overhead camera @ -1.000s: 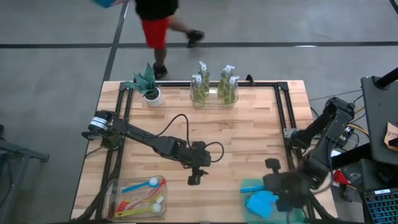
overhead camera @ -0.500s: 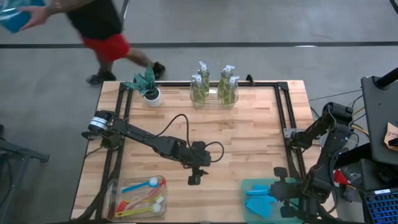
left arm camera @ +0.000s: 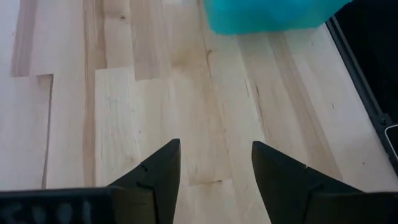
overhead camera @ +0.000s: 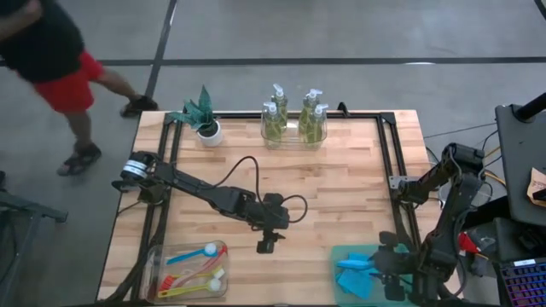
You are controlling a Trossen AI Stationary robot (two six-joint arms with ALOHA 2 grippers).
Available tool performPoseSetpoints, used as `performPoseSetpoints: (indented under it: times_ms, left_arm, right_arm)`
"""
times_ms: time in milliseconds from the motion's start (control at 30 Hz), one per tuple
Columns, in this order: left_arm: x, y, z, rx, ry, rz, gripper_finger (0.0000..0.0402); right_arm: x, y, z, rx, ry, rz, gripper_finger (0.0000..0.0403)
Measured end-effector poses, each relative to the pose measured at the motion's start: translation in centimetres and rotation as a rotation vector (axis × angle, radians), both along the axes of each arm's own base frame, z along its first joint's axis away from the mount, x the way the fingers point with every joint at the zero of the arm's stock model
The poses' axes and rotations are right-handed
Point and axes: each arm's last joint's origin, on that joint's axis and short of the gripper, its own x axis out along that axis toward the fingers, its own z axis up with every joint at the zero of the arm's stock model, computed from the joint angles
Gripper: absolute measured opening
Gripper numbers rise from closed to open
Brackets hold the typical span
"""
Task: Pick & Place Kitchen Sink Supplies
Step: Put the blue sponge into the green bin, then return to Home Position
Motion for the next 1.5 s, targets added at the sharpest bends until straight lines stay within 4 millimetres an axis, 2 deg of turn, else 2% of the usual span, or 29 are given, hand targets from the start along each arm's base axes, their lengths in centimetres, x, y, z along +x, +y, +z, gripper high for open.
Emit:
performPoseSetpoints:
  times_ms: [200,300,500,600,733,1000,1133,1233,1367,1500]
  left_arm:
    - [-0.4,0.3,1.1,0.024,-0.034,0.010,0.0188]
    - [-0.6,0.4,1.5,0.029,-0.041,0.015,0.0188]
    - [-0.6,0.4,1.5,0.033,-0.039,0.018,0.0188]
    - [-0.6,0.5,1.5,0.035,-0.038,0.020,0.0188]
    - [-0.6,0.5,1.4,0.035,-0.037,0.020,0.0188]
    - [-0.6,0.4,1.4,0.035,-0.035,0.020,0.0188]
    - [-0.7,0.4,1.4,0.035,-0.033,0.020,0.0188]
    - [-0.7,0.4,1.4,0.035,-0.033,0.020,0.0188]
    - [-0.7,0.4,1.4,0.035,-0.032,0.020,0.0188]
    - [-0.7,0.4,1.4,0.035,-0.032,0.020,0.0188]
  right_arm:
    - [-0.2,-0.8,1.0,-0.035,-0.032,0.017,0.0185]
    - [-0.4,-0.9,2.4,-0.012,-0.079,0.049,0.0177]
    - [-0.9,-0.8,6.3,-0.063,-0.332,0.130,0.0166]
    - [-0.9,-0.8,7.0,-0.118,-0.450,0.097,0.0162]
    - [-0.5,-1.2,6.5,-0.116,-0.456,0.042,0.0156]
    - [-0.2,-2.7,2.2,-0.071,-0.266,-0.061,0.0123]
    - [-0.3,-2.4,0.9,-0.001,-0.170,-0.013,0.0090]
    - [-0.3,-1.0,1.1,0.091,-0.182,0.125,0.0053]
    - [-0.2,0.7,2.5,0.204,-0.296,0.305,0.0013]
    - [-0.1,0.4,3.3,0.154,-0.361,0.260,0.0011]
